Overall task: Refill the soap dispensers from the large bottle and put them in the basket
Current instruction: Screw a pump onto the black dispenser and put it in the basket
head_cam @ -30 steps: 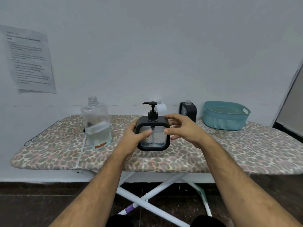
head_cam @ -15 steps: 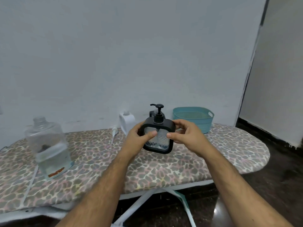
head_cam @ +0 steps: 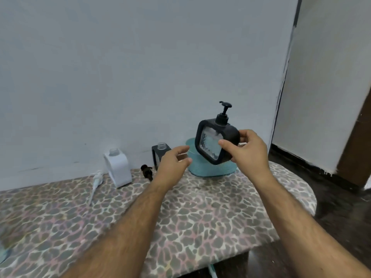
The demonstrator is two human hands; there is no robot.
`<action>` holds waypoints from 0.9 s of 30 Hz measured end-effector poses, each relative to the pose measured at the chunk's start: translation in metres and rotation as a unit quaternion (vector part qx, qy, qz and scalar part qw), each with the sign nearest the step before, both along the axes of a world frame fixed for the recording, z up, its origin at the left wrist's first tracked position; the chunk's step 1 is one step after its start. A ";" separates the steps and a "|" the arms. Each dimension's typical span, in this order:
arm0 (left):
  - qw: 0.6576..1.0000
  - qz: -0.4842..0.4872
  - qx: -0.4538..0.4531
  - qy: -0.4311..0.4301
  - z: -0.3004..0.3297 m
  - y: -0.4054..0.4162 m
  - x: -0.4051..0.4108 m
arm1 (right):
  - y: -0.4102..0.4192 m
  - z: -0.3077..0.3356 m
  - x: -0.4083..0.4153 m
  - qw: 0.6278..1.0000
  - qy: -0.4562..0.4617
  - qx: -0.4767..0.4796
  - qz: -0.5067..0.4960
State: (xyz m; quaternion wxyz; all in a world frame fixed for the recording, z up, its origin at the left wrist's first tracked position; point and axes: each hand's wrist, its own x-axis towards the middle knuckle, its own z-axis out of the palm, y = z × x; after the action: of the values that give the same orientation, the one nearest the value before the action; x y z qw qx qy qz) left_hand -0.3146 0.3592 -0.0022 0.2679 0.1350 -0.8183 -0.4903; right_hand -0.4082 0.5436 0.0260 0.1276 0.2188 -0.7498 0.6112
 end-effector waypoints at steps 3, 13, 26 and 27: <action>0.995 0.005 -0.099 -0.029 -0.002 0.000 -0.026 | -0.001 0.008 -0.029 0.999 0.014 0.013 -0.045; 0.957 0.025 -0.283 -0.053 -0.025 -0.010 -0.073 | -0.036 -0.003 -0.090 0.979 0.012 0.161 -0.123; 0.944 0.099 -0.313 -0.002 -0.035 -0.011 -0.082 | -0.067 -0.005 -0.107 0.918 0.020 0.361 -0.162; 0.944 0.101 -0.313 -0.002 -0.036 -0.011 -0.082 | -0.069 -0.005 -0.107 0.916 0.022 0.366 -0.161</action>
State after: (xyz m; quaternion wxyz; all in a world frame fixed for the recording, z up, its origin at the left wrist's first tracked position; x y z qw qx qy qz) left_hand -0.3965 0.3481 -0.0382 0.3431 0.1270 -0.9131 -0.1800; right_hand -0.5148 0.4750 0.0207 0.1518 0.1398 -0.9432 0.2603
